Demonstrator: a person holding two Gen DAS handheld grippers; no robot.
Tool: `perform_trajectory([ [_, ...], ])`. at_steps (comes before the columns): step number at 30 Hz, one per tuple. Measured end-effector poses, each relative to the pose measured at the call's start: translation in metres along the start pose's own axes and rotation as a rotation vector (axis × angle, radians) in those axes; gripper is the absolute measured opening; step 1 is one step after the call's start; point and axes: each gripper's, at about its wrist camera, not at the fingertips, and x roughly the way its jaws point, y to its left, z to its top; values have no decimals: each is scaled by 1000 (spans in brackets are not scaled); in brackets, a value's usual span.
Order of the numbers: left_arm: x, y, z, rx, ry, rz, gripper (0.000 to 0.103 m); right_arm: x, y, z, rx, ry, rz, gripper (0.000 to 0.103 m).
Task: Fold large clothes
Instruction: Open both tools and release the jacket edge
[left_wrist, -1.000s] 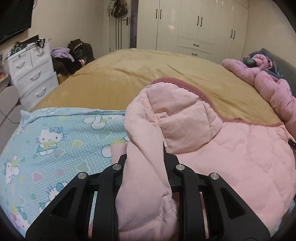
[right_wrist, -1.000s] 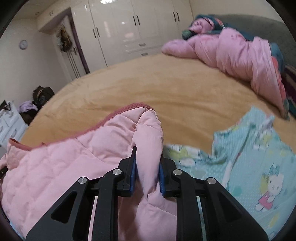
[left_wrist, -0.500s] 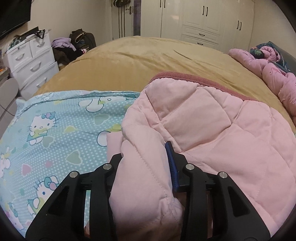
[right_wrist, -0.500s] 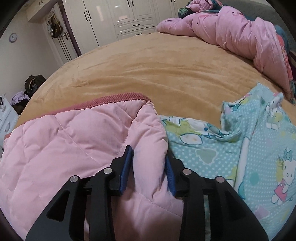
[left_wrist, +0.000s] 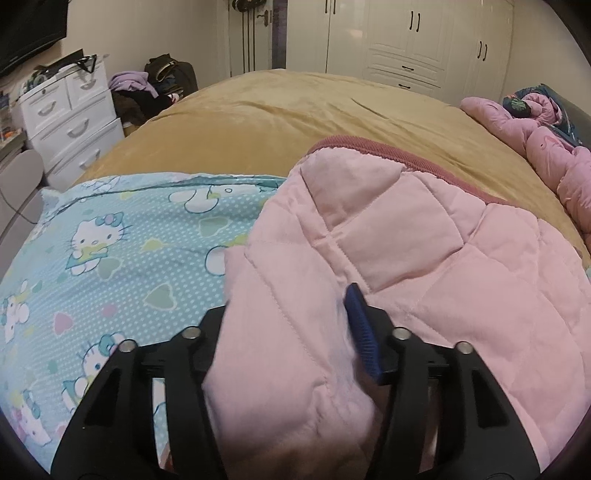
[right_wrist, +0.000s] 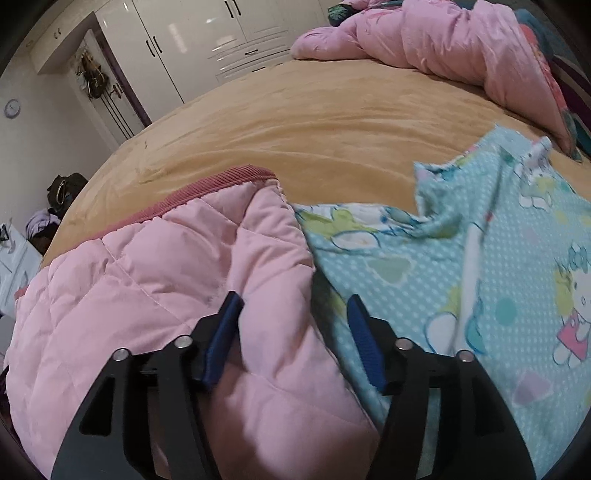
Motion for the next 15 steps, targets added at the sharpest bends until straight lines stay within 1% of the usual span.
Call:
perform_trajectory([
  [1, -4, 0, -2, 1, -3, 1, 55, -3, -1, -2, 4, 1, -2, 65],
  [2, -7, 1, -3, 3, -1, 3, 58, -7, -2, -4, 5, -1, -10, 70],
  [3, -10, 1, -5, 6, 1, 8, 65, -12, -2, -6, 3, -6, -23, 72],
  [4, -13, 2, -7, 3, 3, 17, 76, -17, -2, -8, -3, -11, -27, 74],
  [5, -15, 4, -8, -1, 6, 21, 79, -21, -3, -10, -9, -15, -29, 81],
  [6, -19, 5, -10, -8, 5, 16, 80, -27, -2, -12, -19, -17, -42, 85],
  [7, -25, 6, -12, -13, 2, 9, 80, -33, -2, -15, -27, -19, -55, 88],
  [8, -29, 6, -13, -11, -3, 8, 81, -40, -1, -17, -35, -24, -50, 88],
  [10, -42, 2, -17, 1, -26, 12, 90, -57, 3, -23, -62, -52, -37, 87],
  [12, -61, -5, -23, 18, -64, -5, 91, -78, 14, -33, -116, -93, -13, 88],
  [13, -70, -11, -28, 31, -82, -22, 91, -87, 20, -38, -146, -110, 4, 91],
  [14, -75, -17, -31, 38, -86, -31, 92, -96, 27, -43, -180, -125, 21, 98],
  [15, -78, -24, -35, 47, -83, -52, 92, -103, 36, -48, -215, -139, 37, 98],
])
